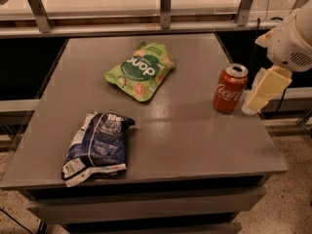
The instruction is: Pick coke can
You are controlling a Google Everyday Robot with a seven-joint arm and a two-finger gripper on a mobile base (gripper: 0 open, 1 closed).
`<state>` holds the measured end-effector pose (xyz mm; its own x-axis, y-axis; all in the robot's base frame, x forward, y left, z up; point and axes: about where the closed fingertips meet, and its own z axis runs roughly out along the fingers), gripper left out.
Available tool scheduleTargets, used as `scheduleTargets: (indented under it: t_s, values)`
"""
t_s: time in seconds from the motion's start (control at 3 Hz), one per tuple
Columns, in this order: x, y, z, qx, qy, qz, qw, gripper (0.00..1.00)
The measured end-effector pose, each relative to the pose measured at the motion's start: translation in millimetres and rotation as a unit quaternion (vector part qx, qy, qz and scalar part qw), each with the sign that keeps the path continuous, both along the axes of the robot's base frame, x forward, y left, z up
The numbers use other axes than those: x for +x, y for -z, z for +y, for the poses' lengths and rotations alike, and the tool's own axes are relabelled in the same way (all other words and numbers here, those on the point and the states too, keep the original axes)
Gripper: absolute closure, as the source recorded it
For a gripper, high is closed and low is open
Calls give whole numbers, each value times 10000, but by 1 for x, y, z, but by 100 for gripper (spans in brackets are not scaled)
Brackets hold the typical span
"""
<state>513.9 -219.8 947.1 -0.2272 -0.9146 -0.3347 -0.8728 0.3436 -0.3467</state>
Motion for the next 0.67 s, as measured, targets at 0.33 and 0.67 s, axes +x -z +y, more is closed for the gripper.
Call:
scheduleTargets:
  t_s: [0.33,0.67]
  values:
    - [25,11,-5,87,102,-114,9998,0]
    - [40,21,-2,211,79,-68,9997,18]
